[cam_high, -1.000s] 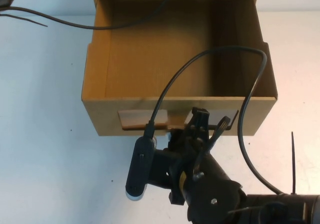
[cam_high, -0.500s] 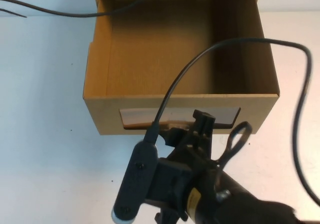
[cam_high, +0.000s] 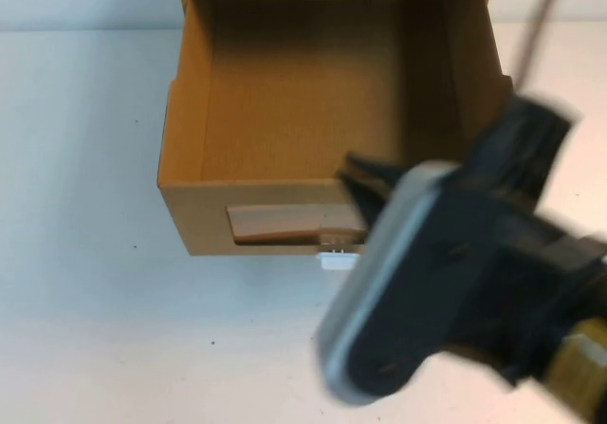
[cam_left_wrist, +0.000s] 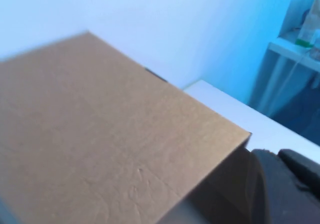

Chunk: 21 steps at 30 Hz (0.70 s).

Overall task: Open the shoe box
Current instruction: 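Pull the top drawer of the cardboard box fully open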

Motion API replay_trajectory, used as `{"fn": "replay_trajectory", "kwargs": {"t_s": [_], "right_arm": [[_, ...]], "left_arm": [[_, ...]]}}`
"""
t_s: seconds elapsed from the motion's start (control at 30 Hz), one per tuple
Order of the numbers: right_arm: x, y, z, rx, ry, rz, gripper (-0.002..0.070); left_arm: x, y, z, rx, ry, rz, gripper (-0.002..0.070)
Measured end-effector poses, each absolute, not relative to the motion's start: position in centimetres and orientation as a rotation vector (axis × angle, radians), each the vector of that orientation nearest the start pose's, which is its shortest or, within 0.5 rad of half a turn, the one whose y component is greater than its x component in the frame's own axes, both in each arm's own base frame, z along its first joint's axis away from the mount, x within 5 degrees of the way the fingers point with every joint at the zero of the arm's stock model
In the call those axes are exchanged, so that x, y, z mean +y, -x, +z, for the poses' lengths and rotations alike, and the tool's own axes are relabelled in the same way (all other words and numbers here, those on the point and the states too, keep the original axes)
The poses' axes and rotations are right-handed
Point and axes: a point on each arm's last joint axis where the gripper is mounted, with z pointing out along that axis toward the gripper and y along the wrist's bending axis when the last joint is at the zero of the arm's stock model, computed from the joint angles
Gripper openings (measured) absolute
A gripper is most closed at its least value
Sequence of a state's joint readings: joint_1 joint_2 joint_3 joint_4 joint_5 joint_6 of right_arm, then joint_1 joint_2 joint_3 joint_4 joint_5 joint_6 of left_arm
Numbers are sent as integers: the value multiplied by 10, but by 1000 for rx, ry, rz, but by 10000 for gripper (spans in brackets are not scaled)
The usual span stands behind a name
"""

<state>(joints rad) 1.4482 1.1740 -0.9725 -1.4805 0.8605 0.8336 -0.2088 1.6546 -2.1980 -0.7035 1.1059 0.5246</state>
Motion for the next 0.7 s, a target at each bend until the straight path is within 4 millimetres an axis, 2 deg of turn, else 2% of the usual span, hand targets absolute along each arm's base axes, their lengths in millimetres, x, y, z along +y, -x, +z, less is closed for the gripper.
{"fn": "replay_trajectory", "kwargs": {"t_s": [0.07,0.17,0.3,0.37,0.47,0.7], "right_arm": [[211,-96,394,1303,1015,-129,11],[187,-94,414,1277,942,-105,-5],[158,-95,430,1302,855,-65,-10],[146,-96,433,1342,818,-16,-11],[138,-96,432,1399,825,72,-13],[140,-94,424,1402,989,63,-13]], "left_arm": [[-108,-270,560,1727,-772,-550,-6],[-96,-224,578,1708,-810,-471,-5],[-82,-174,582,1708,-820,-408,-6],[-75,-154,574,1727,-806,-375,-6],[-65,-129,554,1743,-764,-323,-6],[-39,-74,482,1694,-556,-214,-5]]}}
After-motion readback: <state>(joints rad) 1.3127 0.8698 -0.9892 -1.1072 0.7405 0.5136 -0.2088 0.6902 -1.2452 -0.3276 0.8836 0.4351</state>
